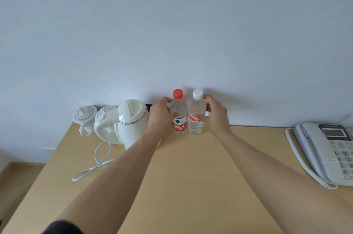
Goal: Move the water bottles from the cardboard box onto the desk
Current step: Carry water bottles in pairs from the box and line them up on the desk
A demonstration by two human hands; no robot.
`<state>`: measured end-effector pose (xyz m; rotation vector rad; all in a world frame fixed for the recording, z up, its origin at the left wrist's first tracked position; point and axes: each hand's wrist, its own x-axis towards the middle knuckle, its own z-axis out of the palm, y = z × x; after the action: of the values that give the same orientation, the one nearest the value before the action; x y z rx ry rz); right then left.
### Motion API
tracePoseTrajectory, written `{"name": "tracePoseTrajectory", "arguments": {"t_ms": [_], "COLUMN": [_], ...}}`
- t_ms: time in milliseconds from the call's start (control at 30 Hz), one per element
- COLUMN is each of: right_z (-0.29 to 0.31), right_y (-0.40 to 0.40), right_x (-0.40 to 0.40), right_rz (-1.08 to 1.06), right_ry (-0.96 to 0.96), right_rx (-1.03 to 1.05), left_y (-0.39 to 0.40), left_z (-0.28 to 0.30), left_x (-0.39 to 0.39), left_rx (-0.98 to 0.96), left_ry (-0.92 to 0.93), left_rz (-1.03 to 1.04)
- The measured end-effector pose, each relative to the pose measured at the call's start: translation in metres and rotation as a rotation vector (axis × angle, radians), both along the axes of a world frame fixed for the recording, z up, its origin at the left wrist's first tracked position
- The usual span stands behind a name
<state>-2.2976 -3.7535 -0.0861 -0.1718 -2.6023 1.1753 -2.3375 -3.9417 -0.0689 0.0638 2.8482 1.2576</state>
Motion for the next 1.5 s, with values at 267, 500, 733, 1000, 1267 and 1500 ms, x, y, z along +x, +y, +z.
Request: {"name": "tracePoseTrajectory", "arguments": {"t_ms": [267,500,733,1000,1267,1500], "right_z": [0.01,0.019,0.027,0.026,0.023,0.019], "right_y": [0.001,0.002,0.002,0.003,0.015,0.02], "right_x": [-0.001,0.004,0.015,0.038,0.069,0.079], "right_rz": [0.03,0.024,-0.03,-0.112,-0.188,-0.223], "right_ry": [-0.078,-0.14,-0.172,-0.248,-0.256,-0.274], "right_rx": [0.037,0.084,0.099,0.092,0.039,0.035], "left_y": [0.001,0.003,-0.001,-0.01,-0.002,0.002], "left_z": [0.004,0.007,0.008,0.01,0.013,0.014], "left_x": [-0.001,0.004,0.009,0.004,-0.006,-0.005], "left_rx": [-0.015,-0.073,-0.102,-0.105,-0.141,-0.14], "left_ry": [-0.027,-0.055,-0.031,0.025,0.079,0.09], "left_rz": [-0.013,-0.057,-0.095,-0.112,-0.155,-0.127]}}
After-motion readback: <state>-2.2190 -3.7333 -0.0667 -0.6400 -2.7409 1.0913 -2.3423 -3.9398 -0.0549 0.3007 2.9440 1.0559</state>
